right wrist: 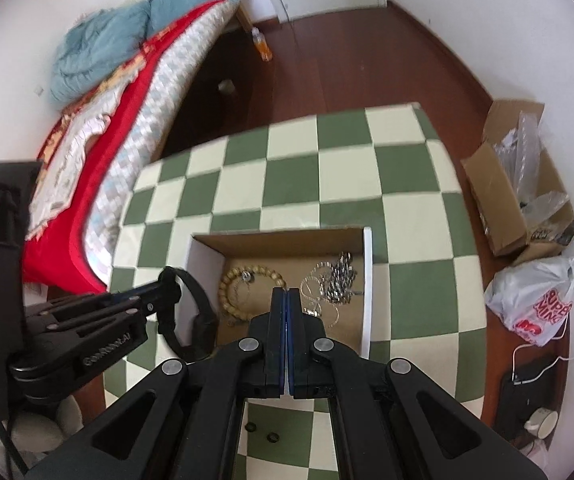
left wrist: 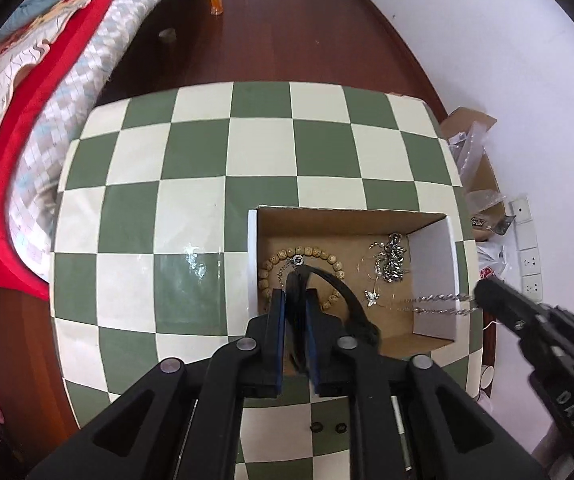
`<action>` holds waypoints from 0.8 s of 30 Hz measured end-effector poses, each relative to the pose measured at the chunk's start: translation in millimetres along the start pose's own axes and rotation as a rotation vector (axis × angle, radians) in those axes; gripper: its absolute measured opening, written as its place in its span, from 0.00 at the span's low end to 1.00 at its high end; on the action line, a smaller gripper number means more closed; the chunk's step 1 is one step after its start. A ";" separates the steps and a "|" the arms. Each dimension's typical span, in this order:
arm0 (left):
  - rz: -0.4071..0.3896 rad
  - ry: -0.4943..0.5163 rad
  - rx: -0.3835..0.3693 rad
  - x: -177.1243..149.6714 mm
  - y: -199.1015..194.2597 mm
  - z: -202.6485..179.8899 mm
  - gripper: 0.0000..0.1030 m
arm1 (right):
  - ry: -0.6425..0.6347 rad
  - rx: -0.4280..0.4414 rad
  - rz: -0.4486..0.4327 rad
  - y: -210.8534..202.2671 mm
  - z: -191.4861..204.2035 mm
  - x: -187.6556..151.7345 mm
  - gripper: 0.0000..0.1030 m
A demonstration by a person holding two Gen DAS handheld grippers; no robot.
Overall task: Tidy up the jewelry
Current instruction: 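Carry the watch band and silver chain necklace into the box, opening both tools, then lift both tools out of the box toward the two small black rings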
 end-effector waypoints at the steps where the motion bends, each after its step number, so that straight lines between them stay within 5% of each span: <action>1: 0.001 -0.014 0.002 0.9 2.3 1.0 0.13 | 0.004 -0.005 0.011 5.6 -2.0 1.3 0.01; 3: -0.003 -0.026 0.008 3.9 3.8 3.1 0.18 | 0.010 -0.029 0.043 15.4 -4.8 2.8 0.01; 5: -0.023 -0.026 0.041 7.3 0.8 5.0 0.37 | 0.008 -0.054 0.068 21.7 -6.5 3.6 0.08; 7: -0.049 -0.035 0.065 9.2 -4.8 7.9 0.81 | 0.011 -0.092 0.064 22.5 -8.0 3.8 0.51; 9: -0.084 -0.041 0.086 9.8 -12.6 11.1 0.83 | -0.001 -0.136 0.048 20.5 -8.5 3.4 0.71; 11: -0.097 -0.041 0.122 8.3 -18.9 13.6 0.89 | -0.012 -0.166 0.038 17.3 -8.7 2.9 0.71; 14: -0.130 -0.036 0.191 1.5 -28.2 17.1 0.98 | -0.038 -0.235 0.028 15.6 -8.4 -1.2 0.97; 24: -0.223 -0.032 0.320 -34.1 -42.0 19.2 1.00 | -0.050 -0.320 -0.003 15.7 -11.1 -29.3 1.00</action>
Point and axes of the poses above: each gripper's, at about its wrist camera, not at the fingertips, and y roughly the way its jaws point, z to its left, x to its top, the point moved 1 cm from there along y, roughly the way its jaws point, and after that the axes turned 12 degrees about y, right-handed, at the moved point
